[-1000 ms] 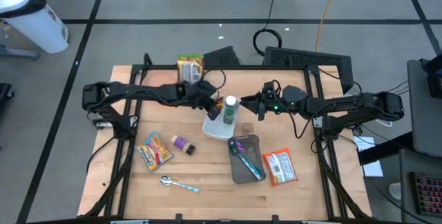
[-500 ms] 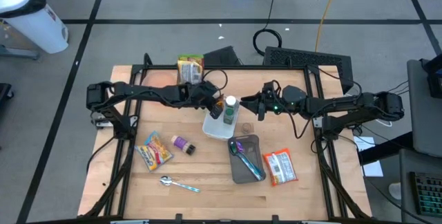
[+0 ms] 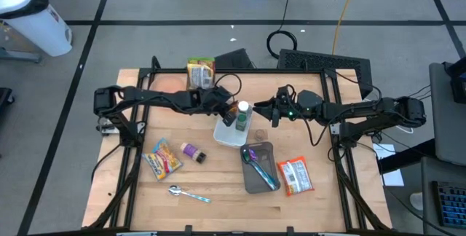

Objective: Pick & Place Food Item
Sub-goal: Put the orange seasoning pack into the white bin

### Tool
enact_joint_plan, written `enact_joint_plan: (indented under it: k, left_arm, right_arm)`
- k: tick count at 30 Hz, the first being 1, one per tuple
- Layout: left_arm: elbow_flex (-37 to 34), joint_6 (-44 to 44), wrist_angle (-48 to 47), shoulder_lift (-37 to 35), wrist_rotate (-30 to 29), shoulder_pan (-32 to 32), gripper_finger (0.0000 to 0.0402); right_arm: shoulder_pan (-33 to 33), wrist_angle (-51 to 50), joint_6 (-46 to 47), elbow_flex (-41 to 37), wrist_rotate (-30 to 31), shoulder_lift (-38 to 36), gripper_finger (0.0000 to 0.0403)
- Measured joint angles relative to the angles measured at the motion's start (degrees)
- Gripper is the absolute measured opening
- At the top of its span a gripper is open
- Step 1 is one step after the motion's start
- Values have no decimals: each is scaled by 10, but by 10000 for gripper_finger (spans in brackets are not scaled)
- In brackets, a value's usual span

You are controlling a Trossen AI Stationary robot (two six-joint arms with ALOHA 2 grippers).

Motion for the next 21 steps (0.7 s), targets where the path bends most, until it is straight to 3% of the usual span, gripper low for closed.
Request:
enact_joint_plan:
  k: [16,21]
  left_arm:
    - [0,-2,3,2,-1,1,4]
    - [0,-2,2,2,-1,1,32]
  right_arm:
    - [0,-3,3,0,0,0,155]
    - [0,-3,3,0,0,0,155]
